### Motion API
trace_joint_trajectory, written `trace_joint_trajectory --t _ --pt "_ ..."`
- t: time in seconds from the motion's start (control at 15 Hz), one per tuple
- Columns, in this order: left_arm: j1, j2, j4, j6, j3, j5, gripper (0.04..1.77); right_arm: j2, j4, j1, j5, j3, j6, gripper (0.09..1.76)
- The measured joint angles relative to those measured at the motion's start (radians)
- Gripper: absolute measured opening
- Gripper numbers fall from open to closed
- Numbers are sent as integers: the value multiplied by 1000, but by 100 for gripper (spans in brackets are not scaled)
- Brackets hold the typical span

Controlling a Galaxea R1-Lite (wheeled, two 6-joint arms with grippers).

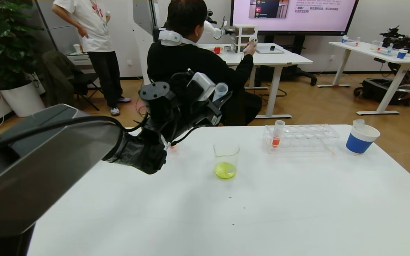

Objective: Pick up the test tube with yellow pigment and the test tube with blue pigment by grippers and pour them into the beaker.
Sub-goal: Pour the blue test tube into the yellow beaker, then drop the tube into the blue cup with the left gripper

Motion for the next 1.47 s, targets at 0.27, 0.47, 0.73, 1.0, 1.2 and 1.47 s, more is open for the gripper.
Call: trace_joint_trajectory --t 0.27,0.47,0.73,1.0,1.2,1.47 --pt "-13 46 -63 180 5 -111 50 0 0 0 0 0 0 174" --pt "10 72 -69 344 13 -211 50 0 0 0 1 0 0 174" --pt "33 85 -70 522 53 -316 50 0 0 0 0 0 0 174" --pt "74 107 -70 670 59 -445 50 0 0 0 0 0 0 174" --pt "91 136 -71 727 47 -513 50 0 0 0 0 0 0 174" --pt "91 162 -75 791 28 -525 50 0 0 0 0 0 0 174"
